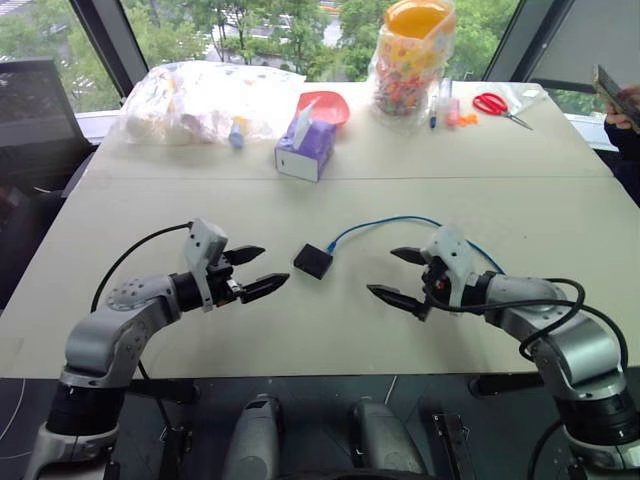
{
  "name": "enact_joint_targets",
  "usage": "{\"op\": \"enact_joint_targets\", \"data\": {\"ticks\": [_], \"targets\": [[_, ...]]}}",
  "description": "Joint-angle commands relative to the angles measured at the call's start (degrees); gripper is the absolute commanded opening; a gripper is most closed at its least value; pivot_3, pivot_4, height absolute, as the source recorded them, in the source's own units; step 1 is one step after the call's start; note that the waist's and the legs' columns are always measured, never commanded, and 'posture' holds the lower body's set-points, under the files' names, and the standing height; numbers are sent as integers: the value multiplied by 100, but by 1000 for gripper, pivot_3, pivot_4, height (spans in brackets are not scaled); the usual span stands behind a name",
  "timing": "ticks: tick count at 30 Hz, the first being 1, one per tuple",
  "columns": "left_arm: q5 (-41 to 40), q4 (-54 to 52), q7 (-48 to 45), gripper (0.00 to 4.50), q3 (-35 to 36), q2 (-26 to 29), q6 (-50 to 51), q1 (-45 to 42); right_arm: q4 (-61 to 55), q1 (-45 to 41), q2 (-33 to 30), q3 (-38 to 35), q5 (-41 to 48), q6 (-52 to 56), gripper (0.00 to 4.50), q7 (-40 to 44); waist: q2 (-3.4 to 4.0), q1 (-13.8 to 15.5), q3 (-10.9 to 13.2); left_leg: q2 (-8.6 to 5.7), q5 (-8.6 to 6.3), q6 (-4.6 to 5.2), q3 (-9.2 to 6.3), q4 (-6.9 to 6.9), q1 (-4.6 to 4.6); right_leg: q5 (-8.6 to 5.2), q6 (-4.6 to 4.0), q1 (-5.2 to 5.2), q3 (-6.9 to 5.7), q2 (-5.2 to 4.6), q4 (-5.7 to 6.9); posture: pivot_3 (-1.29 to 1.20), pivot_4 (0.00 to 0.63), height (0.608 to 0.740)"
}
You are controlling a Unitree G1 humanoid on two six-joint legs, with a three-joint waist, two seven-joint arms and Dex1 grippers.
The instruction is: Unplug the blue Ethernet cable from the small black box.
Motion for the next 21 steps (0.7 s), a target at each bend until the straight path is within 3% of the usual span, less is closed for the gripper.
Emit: {"op": "enact_joint_targets", "data": {"ticks": [1,13,17,21], "targets": [[-85,-120,-51,4472,67,22,-33,-117,-13,-162,-134,-97,68,-93,4500,130,0,1,0,0,0,0,1,0,0,0,0,0,0,-1,0,0,150,735],[-167,-177,-254,4472,45,123,75,-134,454,-972,-752,58,180,151,4500,956,-1,3,1,0,0,0,1,1,0,0,1,0,0,0,0,0,150,735],[-200,-154,-348,4472,81,193,122,-155,799,-1365,-1118,515,-110,104,4500,1353,0,3,2,0,0,0,2,1,0,0,0,-1,1,-1,0,0,150,735],[-215,-80,-462,4472,81,307,119,-240,1311,-2109,-1068,1025,-311,-163,4500,1881,1,-19,2,0,0,1,4,1,1,1,0,-3,1,0,1,0,150,735]]}}
